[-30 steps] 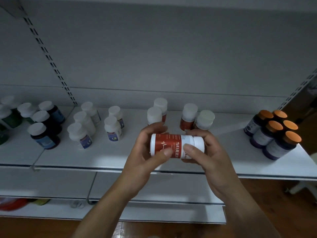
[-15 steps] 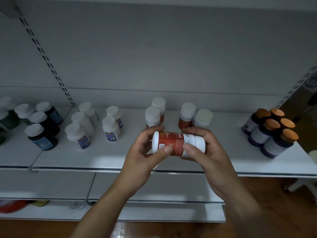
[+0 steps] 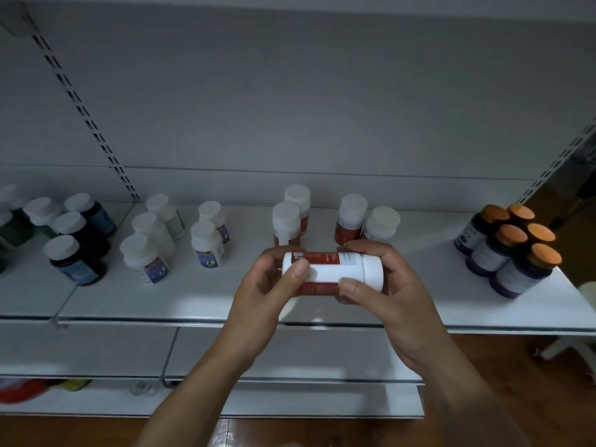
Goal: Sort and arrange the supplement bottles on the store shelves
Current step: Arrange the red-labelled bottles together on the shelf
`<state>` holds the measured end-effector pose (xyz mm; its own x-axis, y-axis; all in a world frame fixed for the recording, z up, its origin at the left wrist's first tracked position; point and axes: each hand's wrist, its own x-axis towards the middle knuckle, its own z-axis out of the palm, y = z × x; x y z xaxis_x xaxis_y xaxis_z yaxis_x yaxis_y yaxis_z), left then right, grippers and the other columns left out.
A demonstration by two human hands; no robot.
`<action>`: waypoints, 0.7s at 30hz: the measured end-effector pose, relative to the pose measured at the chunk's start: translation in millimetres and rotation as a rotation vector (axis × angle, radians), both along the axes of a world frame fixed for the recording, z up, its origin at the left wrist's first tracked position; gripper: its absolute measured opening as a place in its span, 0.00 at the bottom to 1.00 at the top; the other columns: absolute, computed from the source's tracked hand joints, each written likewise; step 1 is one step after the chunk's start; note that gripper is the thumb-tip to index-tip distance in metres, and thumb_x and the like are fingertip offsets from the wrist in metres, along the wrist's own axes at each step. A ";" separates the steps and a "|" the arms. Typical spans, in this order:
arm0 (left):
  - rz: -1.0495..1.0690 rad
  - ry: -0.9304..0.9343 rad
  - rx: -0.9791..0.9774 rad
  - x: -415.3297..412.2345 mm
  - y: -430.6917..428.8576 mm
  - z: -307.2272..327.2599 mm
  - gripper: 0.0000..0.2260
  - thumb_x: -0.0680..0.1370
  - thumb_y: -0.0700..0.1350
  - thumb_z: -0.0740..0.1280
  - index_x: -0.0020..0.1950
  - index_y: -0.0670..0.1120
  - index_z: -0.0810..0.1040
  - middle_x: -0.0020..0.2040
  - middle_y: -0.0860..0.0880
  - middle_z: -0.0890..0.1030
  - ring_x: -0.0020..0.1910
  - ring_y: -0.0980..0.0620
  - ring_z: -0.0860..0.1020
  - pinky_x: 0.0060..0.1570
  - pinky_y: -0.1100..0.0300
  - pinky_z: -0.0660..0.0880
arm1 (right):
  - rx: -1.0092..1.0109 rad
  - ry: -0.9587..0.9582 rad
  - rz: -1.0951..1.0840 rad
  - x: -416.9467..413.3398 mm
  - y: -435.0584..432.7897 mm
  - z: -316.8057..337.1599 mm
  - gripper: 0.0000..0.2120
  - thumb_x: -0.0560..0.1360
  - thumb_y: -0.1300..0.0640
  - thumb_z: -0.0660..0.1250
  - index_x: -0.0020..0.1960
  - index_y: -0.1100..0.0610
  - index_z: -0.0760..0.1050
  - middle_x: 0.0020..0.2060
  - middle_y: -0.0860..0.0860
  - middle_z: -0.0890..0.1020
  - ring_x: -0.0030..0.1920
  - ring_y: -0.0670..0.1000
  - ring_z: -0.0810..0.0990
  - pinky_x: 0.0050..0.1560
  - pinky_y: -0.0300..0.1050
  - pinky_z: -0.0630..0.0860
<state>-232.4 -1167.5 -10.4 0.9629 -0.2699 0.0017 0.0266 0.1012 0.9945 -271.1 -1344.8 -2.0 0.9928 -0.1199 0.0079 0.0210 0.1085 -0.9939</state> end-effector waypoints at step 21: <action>-0.010 -0.522 0.613 4.9 -8.1 -26.0 0.27 0.70 0.62 0.70 0.66 0.58 0.70 0.59 0.63 0.74 0.61 0.65 0.71 0.57 0.74 0.65 | -0.338 -0.035 -0.125 7.6 10.6 -5.8 0.27 0.68 0.52 0.78 0.64 0.43 0.73 0.54 0.37 0.80 0.57 0.41 0.78 0.56 0.45 0.78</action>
